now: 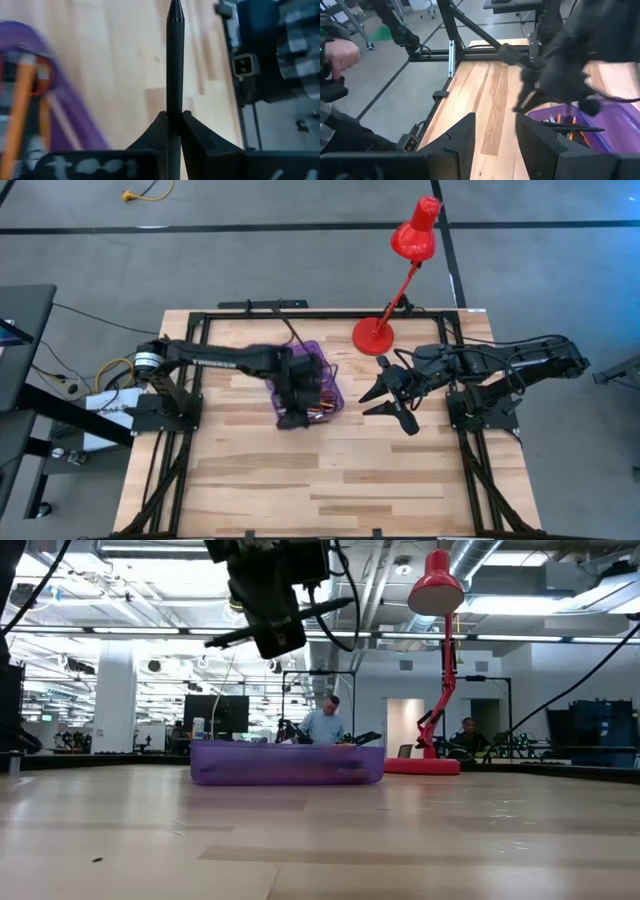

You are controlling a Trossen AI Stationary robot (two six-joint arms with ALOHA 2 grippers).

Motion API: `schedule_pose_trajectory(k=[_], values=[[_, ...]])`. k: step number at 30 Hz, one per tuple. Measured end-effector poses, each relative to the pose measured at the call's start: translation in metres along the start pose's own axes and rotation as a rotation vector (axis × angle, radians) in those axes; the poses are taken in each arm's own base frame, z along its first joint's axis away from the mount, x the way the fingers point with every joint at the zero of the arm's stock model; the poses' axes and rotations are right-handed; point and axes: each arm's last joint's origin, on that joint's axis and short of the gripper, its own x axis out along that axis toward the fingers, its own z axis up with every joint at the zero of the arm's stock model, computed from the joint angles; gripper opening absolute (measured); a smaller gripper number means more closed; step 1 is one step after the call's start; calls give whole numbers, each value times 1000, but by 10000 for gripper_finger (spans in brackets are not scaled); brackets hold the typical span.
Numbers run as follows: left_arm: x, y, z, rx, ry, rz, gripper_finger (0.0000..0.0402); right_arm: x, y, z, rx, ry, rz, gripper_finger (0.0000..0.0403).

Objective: Pick & place school supplies into a supply box
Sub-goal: Put the black pen into the purple supply box, then adjust the school supplies in the purple supply box

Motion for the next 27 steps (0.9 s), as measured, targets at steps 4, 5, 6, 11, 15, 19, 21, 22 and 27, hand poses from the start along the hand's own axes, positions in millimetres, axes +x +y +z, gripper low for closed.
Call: schedule_pose_trajectory(k=[4,5,6,11,15,19,21,22,27], values=[[-16,21,1,-28,-49,63,11,0,0,0,-2,0,0,134],[-19,27,2,-33,-63,84,11,0,0,0,-2,0,0,134],[-23,32,2,-36,-76,101,11,0,0,0,-2,0,0,134],[-36,53,2,-76,-119,156,11,0,0,-1,-1,7,0,134],[-40,62,1,-99,-124,230,24,0,0,-3,3,27,-1,134],[-40,64,0,-96,-116,305,91,0,0,-4,6,40,-3,134],[-41,65,0,-97,-116,320,129,0,0,-5,7,47,-3,134],[-41,65,0,-98,-116,320,145,0,0,-5,7,47,-3,134],[-40,64,0,-120,-115,297,198,0,0,-5,7,47,-3,134]])
